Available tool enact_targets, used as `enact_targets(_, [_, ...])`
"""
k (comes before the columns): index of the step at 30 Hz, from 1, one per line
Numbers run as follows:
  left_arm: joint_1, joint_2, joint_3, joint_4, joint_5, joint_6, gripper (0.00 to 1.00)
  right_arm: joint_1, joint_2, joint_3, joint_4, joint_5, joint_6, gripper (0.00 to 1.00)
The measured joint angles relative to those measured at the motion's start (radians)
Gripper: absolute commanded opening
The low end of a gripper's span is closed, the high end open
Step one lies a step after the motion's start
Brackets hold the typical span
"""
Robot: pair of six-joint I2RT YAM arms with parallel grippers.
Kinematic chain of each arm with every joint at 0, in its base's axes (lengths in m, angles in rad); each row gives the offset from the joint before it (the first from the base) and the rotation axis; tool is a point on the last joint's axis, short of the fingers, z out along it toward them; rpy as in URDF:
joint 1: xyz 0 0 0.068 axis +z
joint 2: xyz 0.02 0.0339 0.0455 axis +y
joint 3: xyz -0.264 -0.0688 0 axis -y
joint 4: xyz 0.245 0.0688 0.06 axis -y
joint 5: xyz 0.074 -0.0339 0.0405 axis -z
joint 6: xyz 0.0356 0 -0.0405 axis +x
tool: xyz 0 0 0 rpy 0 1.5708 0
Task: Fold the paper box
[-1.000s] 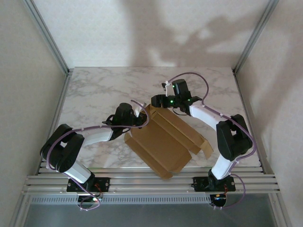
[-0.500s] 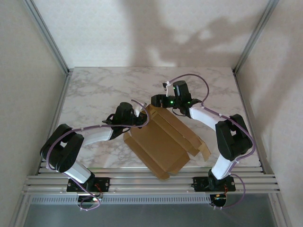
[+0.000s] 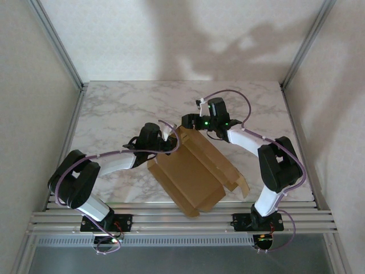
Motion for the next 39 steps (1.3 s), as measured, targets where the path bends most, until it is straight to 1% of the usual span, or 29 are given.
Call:
enact_targets(2, [0.004, -0.009, 0.0, -0.033, 0.008, -0.001, 0.26, 0.0, 0.0, -0.002, 0.008, 0.008, 0.0, 0.59])
enact_targets(3, [0.007, -0.015, 0.0, -0.046, 0.02, -0.003, 0.32, -0.001, 0.0, -0.003, 0.011, 0.01, 0.0, 0.58])
enact_targets(5, [0.021, -0.032, 0.0, -0.067, 0.044, -0.008, 0.37, -0.003, 0.0, -0.006, 0.019, 0.012, 0.0, 0.58])
enact_targets(12, [0.102, -0.149, -0.005, -0.097, 0.137, -0.025, 0.39, -0.025, -0.003, -0.033, 0.061, -0.019, 0.01, 0.56])
enact_targets(16, [0.145, -0.218, -0.035, -0.091, 0.153, -0.038, 0.38, -0.037, -0.01, -0.047, 0.071, -0.036, 0.015, 0.56])
enact_targets(19, [0.194, -0.238, -0.083, -0.065, 0.158, -0.046, 0.39, -0.039, -0.013, -0.051, 0.073, -0.042, 0.019, 0.56])
enact_targets(23, [0.236, -0.201, -0.105, -0.054, 0.163, -0.041, 0.42, -0.04, -0.013, -0.051, 0.071, -0.055, 0.019, 0.56])
enact_targets(30, [0.235, -0.058, -0.082, -0.022, 0.245, 0.004, 0.44, -0.047, -0.013, -0.051, 0.063, -0.082, 0.021, 0.55])
enact_targets(31, [0.235, -0.035, -0.071, -0.016, 0.258, 0.012, 0.49, -0.048, -0.013, -0.051, 0.062, -0.089, 0.023, 0.55])
enact_targets(32, [0.235, -0.013, -0.058, -0.01, 0.27, 0.018, 0.49, -0.051, -0.013, -0.051, 0.06, -0.092, 0.023, 0.55])
enact_targets(33, [0.235, 0.002, -0.048, -0.005, 0.281, 0.023, 0.54, -0.052, -0.013, -0.051, 0.058, -0.097, 0.025, 0.54])
enact_targets(35, [0.232, 0.031, -0.026, 0.009, 0.315, 0.036, 0.59, -0.054, -0.013, -0.051, 0.055, -0.106, 0.026, 0.54])
enact_targets(39, [0.213, 0.074, 0.025, 0.013, 0.37, 0.06, 0.59, -0.059, -0.013, -0.051, 0.049, -0.121, 0.029, 0.54])
